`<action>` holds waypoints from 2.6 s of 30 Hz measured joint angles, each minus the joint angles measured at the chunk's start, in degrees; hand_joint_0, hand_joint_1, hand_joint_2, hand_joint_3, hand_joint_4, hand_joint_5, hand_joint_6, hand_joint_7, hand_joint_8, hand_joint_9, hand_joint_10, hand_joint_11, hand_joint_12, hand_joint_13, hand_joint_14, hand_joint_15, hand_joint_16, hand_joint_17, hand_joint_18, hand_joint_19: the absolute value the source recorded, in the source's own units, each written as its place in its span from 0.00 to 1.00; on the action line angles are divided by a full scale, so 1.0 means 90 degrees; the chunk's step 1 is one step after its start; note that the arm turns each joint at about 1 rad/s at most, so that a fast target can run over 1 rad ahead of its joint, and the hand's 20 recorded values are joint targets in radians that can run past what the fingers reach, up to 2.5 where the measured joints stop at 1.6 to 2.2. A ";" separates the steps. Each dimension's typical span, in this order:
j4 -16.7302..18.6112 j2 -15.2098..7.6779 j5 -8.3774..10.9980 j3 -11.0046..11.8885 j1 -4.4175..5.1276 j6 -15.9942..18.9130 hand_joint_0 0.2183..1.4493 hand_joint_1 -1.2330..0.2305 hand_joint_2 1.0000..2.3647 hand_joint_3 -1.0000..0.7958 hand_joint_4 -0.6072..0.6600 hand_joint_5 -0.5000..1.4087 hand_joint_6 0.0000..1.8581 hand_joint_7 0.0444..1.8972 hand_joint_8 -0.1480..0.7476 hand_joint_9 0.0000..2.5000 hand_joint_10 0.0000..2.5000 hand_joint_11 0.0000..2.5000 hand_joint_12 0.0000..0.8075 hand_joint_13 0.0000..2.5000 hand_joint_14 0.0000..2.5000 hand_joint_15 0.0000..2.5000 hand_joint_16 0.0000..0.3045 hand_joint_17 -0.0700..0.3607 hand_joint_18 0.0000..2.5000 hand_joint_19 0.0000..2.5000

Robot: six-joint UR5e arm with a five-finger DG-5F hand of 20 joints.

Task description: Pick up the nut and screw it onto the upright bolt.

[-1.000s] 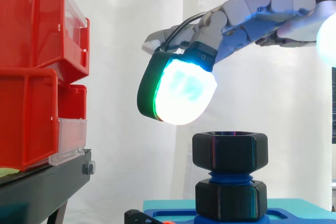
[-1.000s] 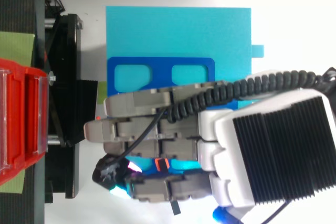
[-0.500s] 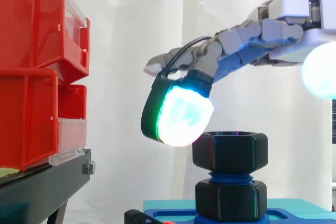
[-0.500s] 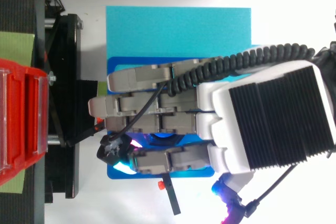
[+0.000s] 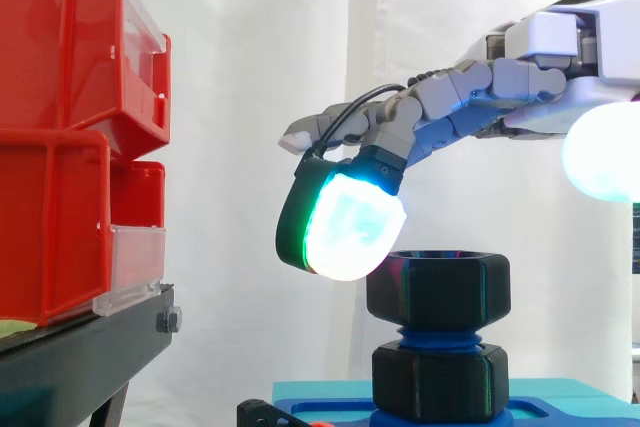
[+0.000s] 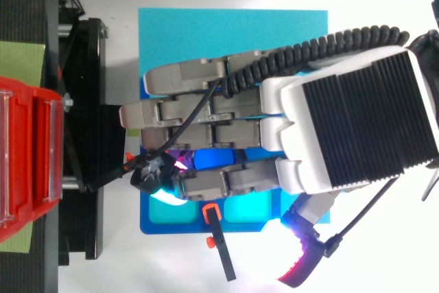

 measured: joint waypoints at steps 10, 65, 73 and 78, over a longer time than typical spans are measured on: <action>0.0010 0.0000 -0.0179 -0.0003 -0.0172 -0.0089 0.20 0.75 0.00 0.28 0.61 0.18 0.27 0.36 0.42 0.16 0.00 0.00 0.38 0.03 0.00 0.00 0.13 0.37 0.00 0.00; -0.0150 0.0007 -0.0764 0.0309 -0.0647 -0.0131 0.21 0.71 0.00 0.28 0.63 0.21 0.27 0.41 0.42 0.36 0.00 0.00 0.33 0.16 0.00 0.00 0.10 0.32 0.02 0.00; -0.0257 0.0007 -0.0794 0.0570 -0.0592 -0.0124 0.20 0.72 0.00 0.28 0.59 0.18 0.27 0.33 0.41 0.24 0.00 0.00 0.37 0.08 0.00 0.00 0.12 0.36 0.00 0.00; -0.0134 0.0005 -0.0766 0.0577 -0.0491 -0.0114 0.20 0.72 0.00 0.28 0.59 0.18 0.27 0.33 0.41 0.22 0.00 0.00 0.38 0.07 0.00 0.00 0.12 0.36 0.00 0.00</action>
